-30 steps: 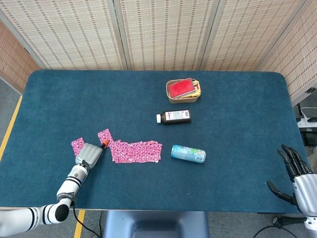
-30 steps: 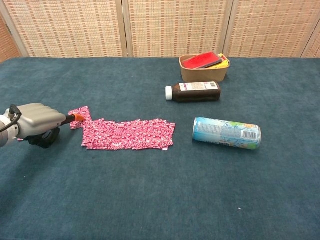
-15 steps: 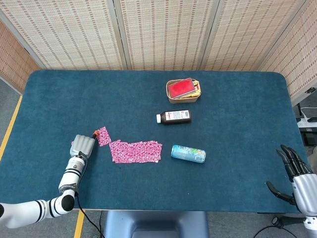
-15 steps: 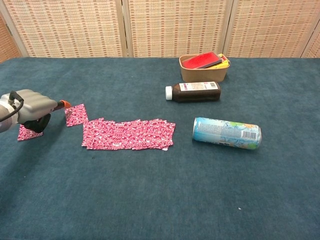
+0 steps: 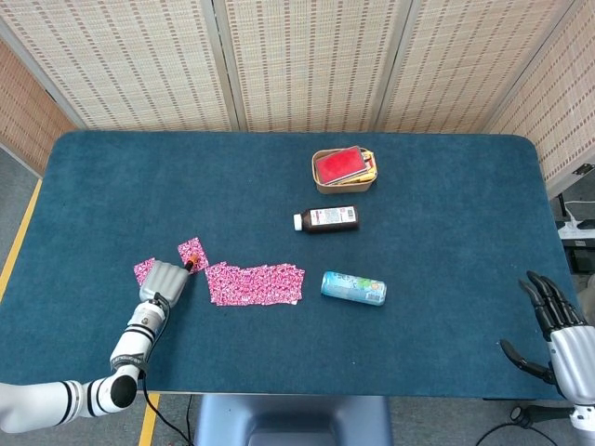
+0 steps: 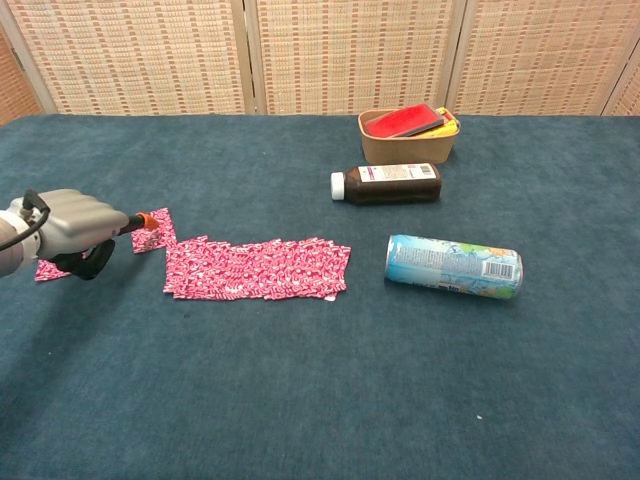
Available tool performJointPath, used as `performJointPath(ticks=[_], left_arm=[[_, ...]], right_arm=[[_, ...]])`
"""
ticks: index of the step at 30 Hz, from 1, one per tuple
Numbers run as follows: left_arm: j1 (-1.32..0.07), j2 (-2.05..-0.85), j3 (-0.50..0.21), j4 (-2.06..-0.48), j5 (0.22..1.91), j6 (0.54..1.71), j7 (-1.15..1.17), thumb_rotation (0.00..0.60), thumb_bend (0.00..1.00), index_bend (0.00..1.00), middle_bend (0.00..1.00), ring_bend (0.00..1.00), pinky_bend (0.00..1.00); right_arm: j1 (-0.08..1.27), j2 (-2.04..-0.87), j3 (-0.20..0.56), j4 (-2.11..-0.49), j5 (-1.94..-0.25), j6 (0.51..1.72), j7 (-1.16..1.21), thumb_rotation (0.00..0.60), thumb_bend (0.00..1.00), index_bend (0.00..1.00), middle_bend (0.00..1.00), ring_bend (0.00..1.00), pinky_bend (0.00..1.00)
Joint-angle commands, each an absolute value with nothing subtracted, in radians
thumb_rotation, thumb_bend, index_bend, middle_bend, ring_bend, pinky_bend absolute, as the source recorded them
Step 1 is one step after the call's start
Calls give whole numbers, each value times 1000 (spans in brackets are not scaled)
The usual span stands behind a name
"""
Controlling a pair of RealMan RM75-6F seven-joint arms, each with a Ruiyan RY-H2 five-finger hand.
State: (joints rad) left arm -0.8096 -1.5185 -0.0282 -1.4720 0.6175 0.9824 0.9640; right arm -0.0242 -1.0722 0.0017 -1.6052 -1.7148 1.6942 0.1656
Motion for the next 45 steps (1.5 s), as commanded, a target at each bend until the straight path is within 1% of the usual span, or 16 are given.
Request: performJointPath(ticks=[1,7,15,22,29,30,31,33,35,37,38,40,42,43,45], left_arm=[[-829,-1531,-34,-1442,575,959,970,600,895,0,714,721,686],[-861,-1545,-43,-1389,491,933,989,600,896,0,714,720,686],[-879,-1553,-38,-1344,439,915,985,600,896,0,715,721,687],[-894,-1573,-38,-1310,376,960,1022,600,895,0,715,724,693],[-886,-1553,-39,-1346,399,982,1003,600,896,0,714,725,697],[-880,-1544,-37,-1366,420,993,991,600,893,0,715,726,698],[-856,-1507,-35,-1463,538,1060,933,600,889,0,714,726,700],[-800,-1461,-3,-1569,744,1162,832,600,867,0,703,726,707],[-749,-1437,34,-1609,926,1247,738,600,844,1,674,725,719],[-688,-1412,85,-1614,1117,1344,626,600,813,5,629,713,736],[-660,-1403,104,-1608,1180,1386,580,600,793,7,592,694,742],[-597,-1382,142,-1581,1293,1472,482,600,742,6,501,641,743],[-543,-1362,170,-1555,1349,1530,417,600,674,3,380,541,718],[-511,-1345,185,-1544,1370,1557,388,600,649,2,336,498,696],[-463,-1318,199,-1540,1380,1594,354,600,577,0,218,365,601]], right_arm=[[-25,-1072,2,-1605,-1715,1695,167,600,189,0,0,0,210],[-24,-1070,2,-1605,-1714,1696,172,600,188,0,0,0,210],[-24,-1071,2,-1604,-1714,1696,171,600,188,0,0,0,210],[-25,-1071,2,-1605,-1714,1697,170,600,188,0,0,0,210],[-24,-1070,2,-1604,-1714,1695,171,600,188,0,0,0,210],[-24,-1070,2,-1604,-1714,1694,170,600,189,0,0,0,210],[-23,-1071,2,-1605,-1713,1690,166,600,188,0,0,0,210],[-22,-1070,2,-1608,-1711,1687,164,600,188,0,0,0,210],[-22,-1069,1,-1609,-1710,1686,164,600,188,0,0,0,210],[-23,-1067,-1,-1609,-1715,1690,168,600,189,0,0,0,210],[-24,-1067,-1,-1608,-1717,1694,170,600,188,0,0,0,210],[-26,-1068,0,-1605,-1719,1700,175,600,188,0,0,0,210],[-26,-1069,0,-1602,-1722,1704,178,600,187,0,0,0,210],[-26,-1072,2,-1599,-1724,1707,175,600,187,0,0,0,210],[-24,-1078,3,-1596,-1723,1705,167,600,187,0,0,0,210]])
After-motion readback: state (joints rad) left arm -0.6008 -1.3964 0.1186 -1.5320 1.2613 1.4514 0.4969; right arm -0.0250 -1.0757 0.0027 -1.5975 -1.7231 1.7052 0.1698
